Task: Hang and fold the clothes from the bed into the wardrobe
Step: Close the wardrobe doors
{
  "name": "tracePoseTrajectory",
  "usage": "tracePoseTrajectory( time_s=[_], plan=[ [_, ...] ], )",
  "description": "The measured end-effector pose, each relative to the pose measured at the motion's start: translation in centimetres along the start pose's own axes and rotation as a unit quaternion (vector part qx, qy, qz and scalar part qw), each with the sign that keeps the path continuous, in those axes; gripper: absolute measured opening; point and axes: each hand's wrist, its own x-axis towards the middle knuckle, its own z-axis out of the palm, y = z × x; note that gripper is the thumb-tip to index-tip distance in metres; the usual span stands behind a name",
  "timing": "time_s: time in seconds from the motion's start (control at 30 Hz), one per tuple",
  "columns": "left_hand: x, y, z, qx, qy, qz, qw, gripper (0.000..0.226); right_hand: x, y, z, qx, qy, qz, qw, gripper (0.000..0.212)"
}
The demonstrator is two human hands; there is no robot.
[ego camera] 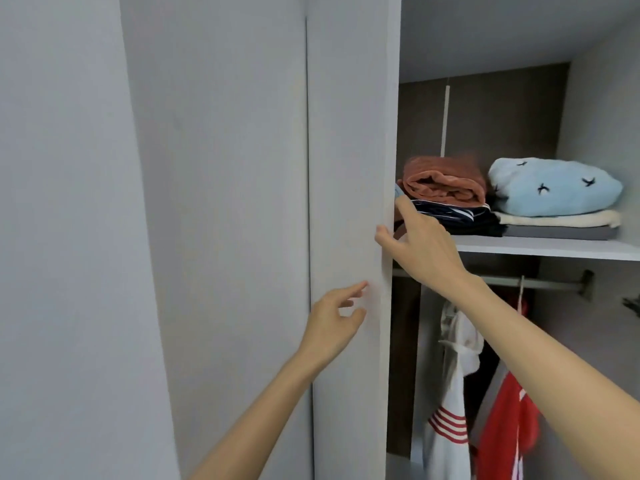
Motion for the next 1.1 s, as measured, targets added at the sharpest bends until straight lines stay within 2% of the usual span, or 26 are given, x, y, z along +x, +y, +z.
tracePoseTrajectory(
  time_s=[0.2, 0.3, 0.37, 0.57, 0.77, 1.1],
  plan=[
    [5.3, -1.8, 7.4, 0.155, -0.076, 0.057, 0.983, 0.068, -0.2, 8.7, -2.3, 0.064, 0.045, 0.098, 0.992, 0.024],
    [8.4, -2.8, 10.7, 0.232, -0.108, 0.051, 0.965, 0.074, 0.8, 13.1, -3.1, 0.070, 0.057, 0.113, 0.990, 0.027],
    [10.1, -3.5, 13.0, 0.283, -0.102, 0.057, 0.952, 0.078, 1.6, 15.8, -3.4, 0.065, 0.051, 0.113, 0.990, 0.026],
    [13.3, -5.2, 16.7, 0.284, -0.051, 0.099, 0.952, 0.082, 4.2, 21.4, -3.1, 0.121, 0.045, 0.113, 0.985, 0.024],
    [15.9, -5.2, 18.7, 0.312, -0.056, 0.078, 0.945, 0.078, 6.1, 25.5, -1.9, 0.152, 0.062, 0.160, 0.973, 0.025],
    [18.4, -4.4, 20.2, 0.351, -0.080, 0.027, 0.933, 0.082, 8.0, 28.4, -0.9, 0.155, 0.032, 0.200, 0.967, 0.026]
  ],
)
